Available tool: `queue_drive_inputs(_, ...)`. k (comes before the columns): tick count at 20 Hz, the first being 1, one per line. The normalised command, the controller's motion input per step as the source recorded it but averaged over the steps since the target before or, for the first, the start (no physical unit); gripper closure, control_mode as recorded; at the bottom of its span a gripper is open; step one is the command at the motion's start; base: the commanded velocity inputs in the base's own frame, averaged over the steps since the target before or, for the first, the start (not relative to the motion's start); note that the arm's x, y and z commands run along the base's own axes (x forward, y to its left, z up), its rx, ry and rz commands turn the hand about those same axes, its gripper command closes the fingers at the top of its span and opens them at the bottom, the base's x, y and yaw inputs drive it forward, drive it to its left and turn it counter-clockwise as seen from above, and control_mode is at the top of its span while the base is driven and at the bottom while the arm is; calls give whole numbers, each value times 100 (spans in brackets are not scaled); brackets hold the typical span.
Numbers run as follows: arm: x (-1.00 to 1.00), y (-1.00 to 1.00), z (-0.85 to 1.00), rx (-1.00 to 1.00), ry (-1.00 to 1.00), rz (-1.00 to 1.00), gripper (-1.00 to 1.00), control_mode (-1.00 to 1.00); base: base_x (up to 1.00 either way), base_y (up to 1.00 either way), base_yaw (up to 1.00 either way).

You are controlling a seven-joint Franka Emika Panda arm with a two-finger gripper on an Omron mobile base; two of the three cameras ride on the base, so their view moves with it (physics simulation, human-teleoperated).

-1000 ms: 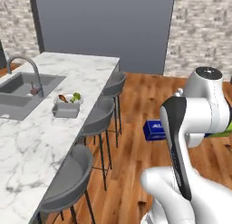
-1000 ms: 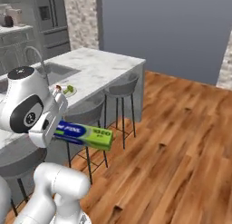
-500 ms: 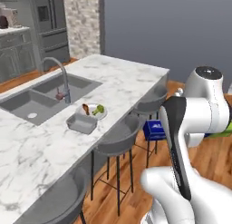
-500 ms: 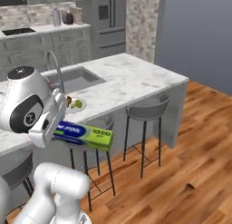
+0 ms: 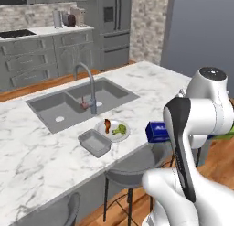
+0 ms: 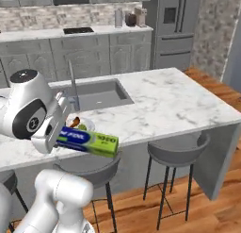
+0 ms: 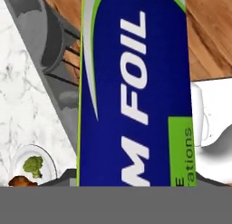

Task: Retrieve the tupperware and aluminum foil from the cabinet and place them on the dining counter near the plate with chicken drumstick and broccoli to prepare for storing leftovers.

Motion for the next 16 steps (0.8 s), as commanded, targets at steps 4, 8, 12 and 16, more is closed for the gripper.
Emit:
queue_drive_inputs(4, 0, 0, 0, 0, 0, 0, 100, 100, 100, -1, 57)
queue_drive_inputs(8, 0, 0, 0, 0, 0, 0, 100, 100, 100, -3, 56)
queue_drive_inputs(12, 0, 0, 0, 0, 0, 0, 100, 100, 86, -26, 57)
queue_drive_inputs(16, 0, 0, 0, 0, 0, 0, 100, 100, 76, -37, 59)
